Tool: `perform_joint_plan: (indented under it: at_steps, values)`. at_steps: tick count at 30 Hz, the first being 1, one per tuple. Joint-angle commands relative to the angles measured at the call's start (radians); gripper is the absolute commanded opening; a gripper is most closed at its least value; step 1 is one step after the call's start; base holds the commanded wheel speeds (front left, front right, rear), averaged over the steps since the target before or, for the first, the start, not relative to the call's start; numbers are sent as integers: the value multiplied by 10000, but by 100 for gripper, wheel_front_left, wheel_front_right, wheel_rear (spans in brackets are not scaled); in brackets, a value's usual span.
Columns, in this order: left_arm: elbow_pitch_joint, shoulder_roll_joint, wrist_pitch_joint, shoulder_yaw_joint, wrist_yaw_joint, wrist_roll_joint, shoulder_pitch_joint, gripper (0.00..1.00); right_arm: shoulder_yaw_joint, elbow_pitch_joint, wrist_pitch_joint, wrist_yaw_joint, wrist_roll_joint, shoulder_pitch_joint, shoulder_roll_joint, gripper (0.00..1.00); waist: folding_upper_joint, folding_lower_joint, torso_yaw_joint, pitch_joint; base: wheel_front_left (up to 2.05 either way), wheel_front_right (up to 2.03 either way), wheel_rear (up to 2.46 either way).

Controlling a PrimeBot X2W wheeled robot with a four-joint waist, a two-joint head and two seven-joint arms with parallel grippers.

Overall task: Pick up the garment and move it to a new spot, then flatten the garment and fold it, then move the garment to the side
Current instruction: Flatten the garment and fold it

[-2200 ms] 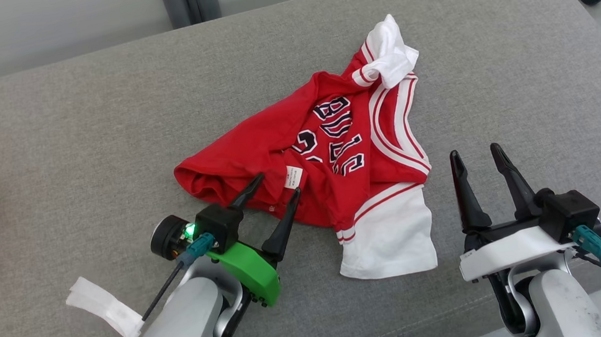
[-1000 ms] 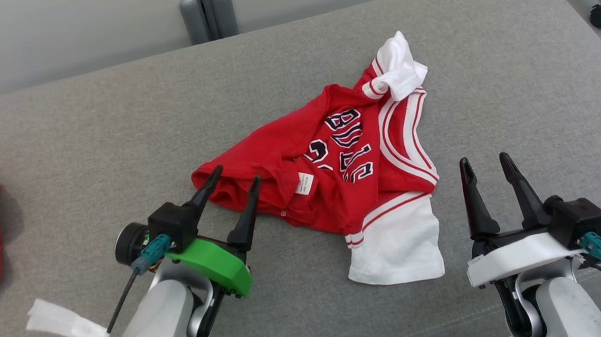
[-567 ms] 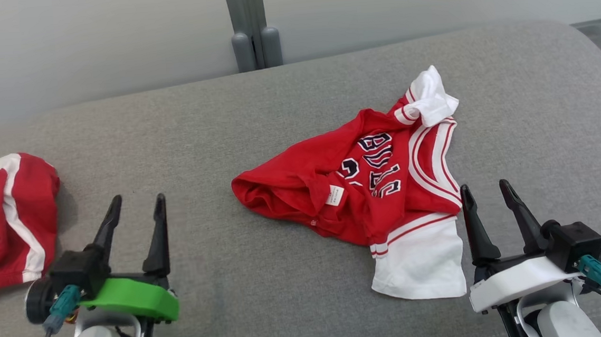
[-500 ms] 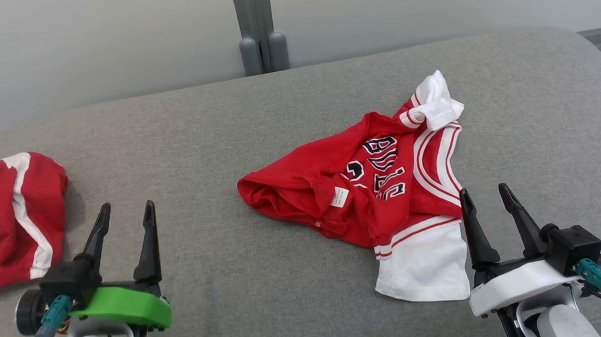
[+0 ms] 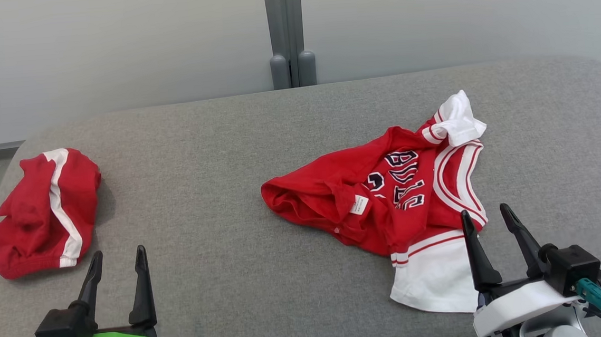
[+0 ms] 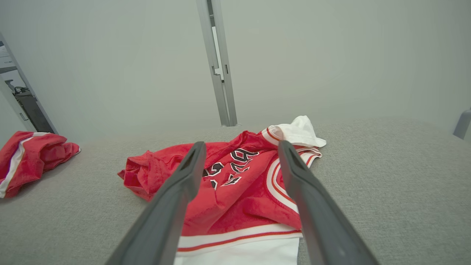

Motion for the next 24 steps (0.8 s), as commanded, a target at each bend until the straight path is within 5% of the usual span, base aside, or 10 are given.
perform_joint_plan:
  at_steps: [1,24]
  values:
    - [15,-60,-1,38,-40,160,166,100,-22,-66,54,-14,-67,188,-17,100,0,0,7,-22,0,0,0]
    - [408,-425,-1,1,-318,384,-135,100,184,167,85,-14,87,4,-17,100,0,0,-194,88,0,0,0]
